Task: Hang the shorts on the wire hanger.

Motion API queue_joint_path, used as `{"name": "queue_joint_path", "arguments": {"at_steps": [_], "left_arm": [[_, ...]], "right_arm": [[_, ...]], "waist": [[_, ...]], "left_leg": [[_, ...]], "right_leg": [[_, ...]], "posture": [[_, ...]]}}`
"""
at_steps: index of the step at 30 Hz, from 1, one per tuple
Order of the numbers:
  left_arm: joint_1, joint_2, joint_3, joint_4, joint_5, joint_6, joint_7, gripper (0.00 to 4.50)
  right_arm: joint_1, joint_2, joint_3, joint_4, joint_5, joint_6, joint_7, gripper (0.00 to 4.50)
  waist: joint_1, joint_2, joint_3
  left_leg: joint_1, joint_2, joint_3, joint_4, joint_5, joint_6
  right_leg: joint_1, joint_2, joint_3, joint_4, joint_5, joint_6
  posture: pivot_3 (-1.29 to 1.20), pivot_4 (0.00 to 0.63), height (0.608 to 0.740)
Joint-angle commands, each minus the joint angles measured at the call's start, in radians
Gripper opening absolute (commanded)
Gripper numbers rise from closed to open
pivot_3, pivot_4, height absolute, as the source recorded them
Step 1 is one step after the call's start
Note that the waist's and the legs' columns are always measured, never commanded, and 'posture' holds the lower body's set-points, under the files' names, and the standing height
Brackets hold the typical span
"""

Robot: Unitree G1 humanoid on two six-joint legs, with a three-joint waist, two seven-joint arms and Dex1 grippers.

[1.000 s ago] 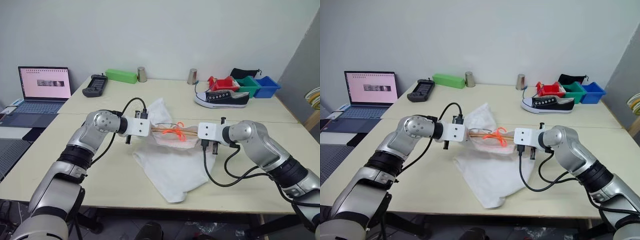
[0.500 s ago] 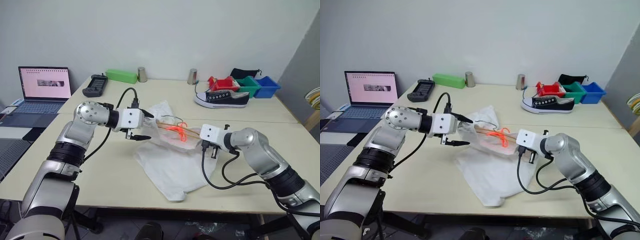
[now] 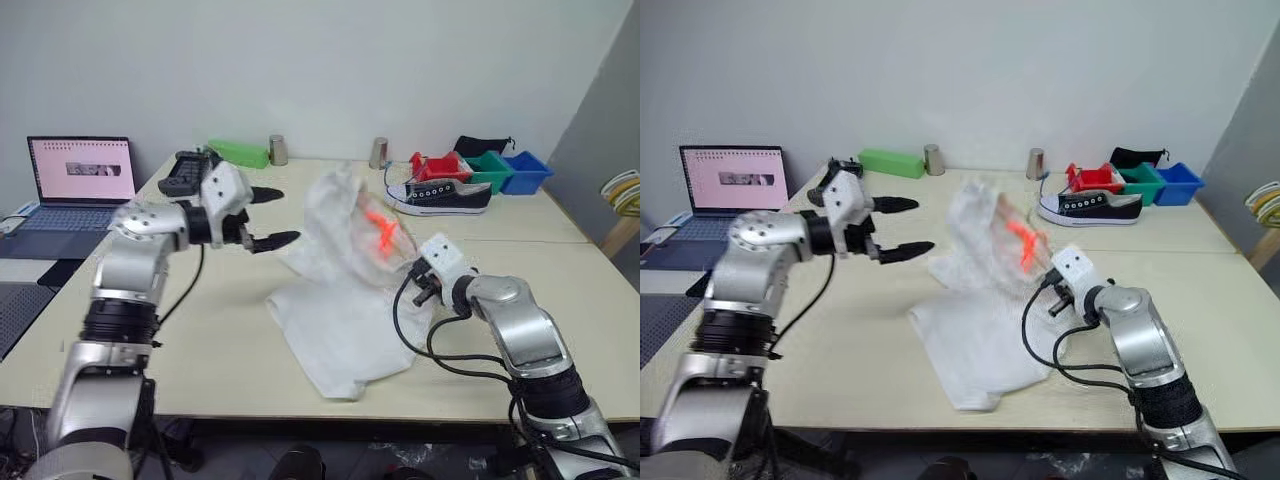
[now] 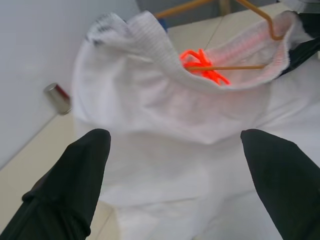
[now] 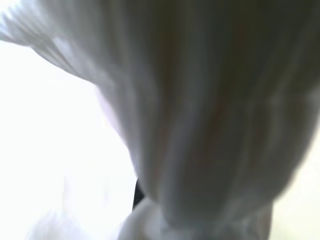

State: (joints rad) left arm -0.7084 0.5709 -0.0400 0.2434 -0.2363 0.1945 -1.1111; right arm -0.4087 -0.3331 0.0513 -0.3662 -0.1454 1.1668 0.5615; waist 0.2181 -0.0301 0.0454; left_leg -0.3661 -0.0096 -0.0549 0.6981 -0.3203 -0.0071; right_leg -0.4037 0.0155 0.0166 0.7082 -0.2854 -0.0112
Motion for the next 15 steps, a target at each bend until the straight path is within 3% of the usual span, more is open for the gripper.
{"name": "queue_joint_path", "arguments": {"at_steps": [1,5,15], "left_arm": [[-0.030,-0.115,-0.046,-0.107,-0.034,0.028,0.059,4.45],[-0.052,-0.274,-0.118,-0.127,-0.041,0.024,0.088,4.45],[-0.155,-0.542,-0.205,0.015,-0.043,-0.076,0.085,4.45]], "right_arm": [[0.033,0.029,-0.139,-0.129,-0.018,0.126,-0.109,0.00],[0.130,0.039,-0.243,-0.251,-0.031,0.233,-0.184,0.00],[0.218,0.076,-0.482,-0.437,-0.105,0.438,-0.346,0.00]], "waist": [[-0.003,0.000,0.000],[-0.016,0.001,-0.001],[-0.162,0.013,-0.008]], "left_leg": [[0.000,0.000,0.000,0.000,0.000,0.000],[0.000,-0.001,0.002,0.000,0.000,0.000],[0.001,0.001,0.004,-0.003,0.000,0.000]], "right_leg": [[0.000,-0.001,0.000,0.000,0.000,0.000],[0.000,-0.002,0.002,-0.001,0.000,0.000],[0.000,0.000,0.005,-0.002,-0.001,0.000]], "posture": [[0.21,0.000,0.740],[0.13,0.000,0.740],[-0.03,0.000,0.740]]}}
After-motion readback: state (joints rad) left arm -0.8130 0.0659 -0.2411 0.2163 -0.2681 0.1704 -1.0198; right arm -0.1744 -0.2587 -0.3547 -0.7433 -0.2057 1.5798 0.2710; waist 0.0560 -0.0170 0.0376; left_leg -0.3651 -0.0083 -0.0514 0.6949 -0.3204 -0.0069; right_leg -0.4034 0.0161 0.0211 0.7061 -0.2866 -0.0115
